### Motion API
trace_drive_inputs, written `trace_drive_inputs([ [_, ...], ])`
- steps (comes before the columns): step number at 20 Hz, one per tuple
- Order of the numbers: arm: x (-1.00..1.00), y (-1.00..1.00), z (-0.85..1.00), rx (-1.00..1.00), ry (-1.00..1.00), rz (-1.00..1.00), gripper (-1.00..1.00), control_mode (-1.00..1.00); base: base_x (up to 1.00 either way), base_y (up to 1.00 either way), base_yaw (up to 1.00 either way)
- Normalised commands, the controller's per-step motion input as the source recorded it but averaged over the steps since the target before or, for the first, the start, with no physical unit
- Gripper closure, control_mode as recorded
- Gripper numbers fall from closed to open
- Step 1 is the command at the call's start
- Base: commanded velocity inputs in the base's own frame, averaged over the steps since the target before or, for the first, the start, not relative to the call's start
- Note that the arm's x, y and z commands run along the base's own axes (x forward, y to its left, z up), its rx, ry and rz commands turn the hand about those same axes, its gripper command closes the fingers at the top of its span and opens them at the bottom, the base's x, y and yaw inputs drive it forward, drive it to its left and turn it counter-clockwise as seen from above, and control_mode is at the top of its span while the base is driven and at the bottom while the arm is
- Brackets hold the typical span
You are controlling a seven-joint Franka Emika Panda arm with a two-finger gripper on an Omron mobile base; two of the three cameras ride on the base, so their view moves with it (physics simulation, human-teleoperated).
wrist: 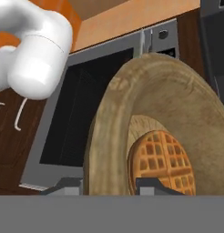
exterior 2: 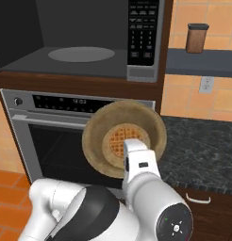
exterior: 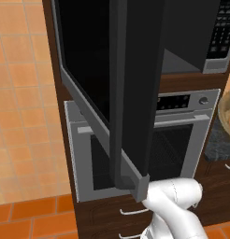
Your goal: Open the microwave, place the bowl with waffle inside the microwave, then close the microwave door and turn it on.
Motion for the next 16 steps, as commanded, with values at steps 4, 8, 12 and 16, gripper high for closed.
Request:
trace_drive_inputs([
  [4, -0.03, 0.92, 0.44, 0.0, -0.01, 0.05, 1.0, -1.0, 0.0, 0.0, 0.0],
  [8, 0.08, 0.94, 0.38, 0.0, -0.06, 0.04, 1.0, -1.0, 0.0, 0.0, 0.0],
  [12, 0.23, 0.83, 0.42, 0.0, -0.16, 0.01, 1.0, -1.0, 0.0, 0.0, 0.0],
  [16, 0.29, 0.76, 0.34, 0.0, -0.1, 0.0, 1.0, -1.0, 0.0, 0.0, 0.0],
])
